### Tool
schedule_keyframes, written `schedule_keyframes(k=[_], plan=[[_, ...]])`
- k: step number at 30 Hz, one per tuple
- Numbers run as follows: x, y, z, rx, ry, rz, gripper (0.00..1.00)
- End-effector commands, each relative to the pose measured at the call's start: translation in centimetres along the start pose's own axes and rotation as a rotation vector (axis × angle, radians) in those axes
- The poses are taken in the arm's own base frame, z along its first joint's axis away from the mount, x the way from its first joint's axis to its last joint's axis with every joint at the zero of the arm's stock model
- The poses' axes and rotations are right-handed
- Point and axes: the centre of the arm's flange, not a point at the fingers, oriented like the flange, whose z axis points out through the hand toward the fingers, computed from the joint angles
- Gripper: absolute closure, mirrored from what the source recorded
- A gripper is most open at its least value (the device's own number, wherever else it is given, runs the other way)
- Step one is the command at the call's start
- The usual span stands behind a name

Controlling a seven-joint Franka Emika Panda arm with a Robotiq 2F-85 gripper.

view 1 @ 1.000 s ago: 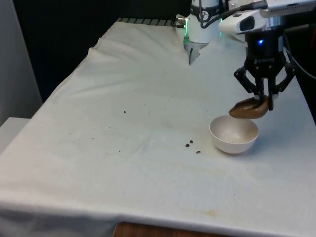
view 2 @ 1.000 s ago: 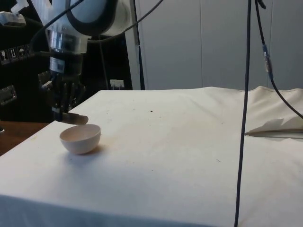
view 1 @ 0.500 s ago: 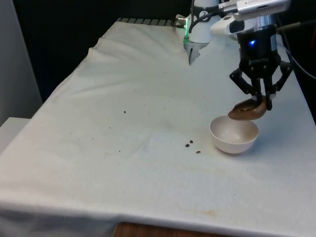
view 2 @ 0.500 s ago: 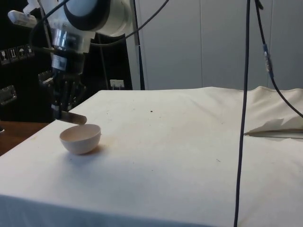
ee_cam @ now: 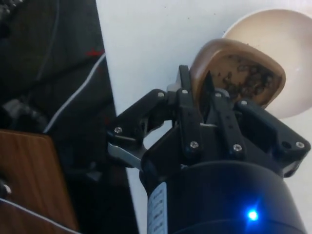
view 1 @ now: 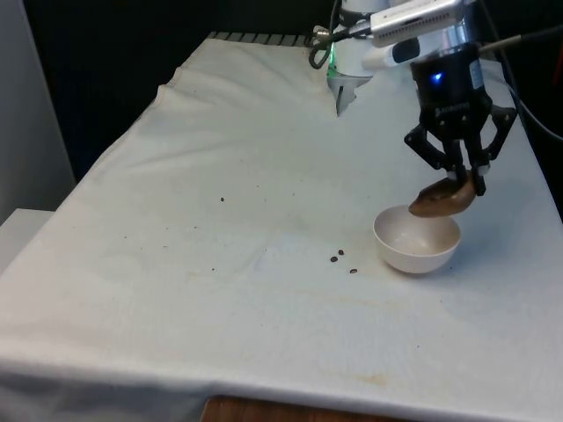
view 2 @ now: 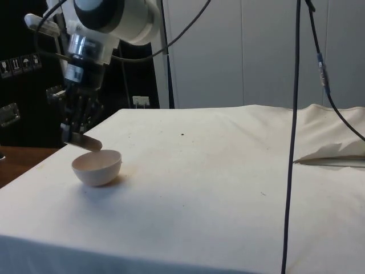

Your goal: Pour the coffee beans from the cup into the bowl.

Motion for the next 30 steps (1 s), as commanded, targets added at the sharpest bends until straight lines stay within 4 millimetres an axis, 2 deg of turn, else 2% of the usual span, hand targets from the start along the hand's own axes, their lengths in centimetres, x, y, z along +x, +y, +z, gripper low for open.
schedule_keyframes(k=[1, 16, 30], plan=[[0.1, -0.1, 0.0, 0.025, 0.009, 0.003, 0.97], [0.5, 2.1, 0.4, 0.110, 0.003, 0.024, 0.97], [0.9, 4.4, -0.2, 0.190, 0.008, 0.043, 0.97]])
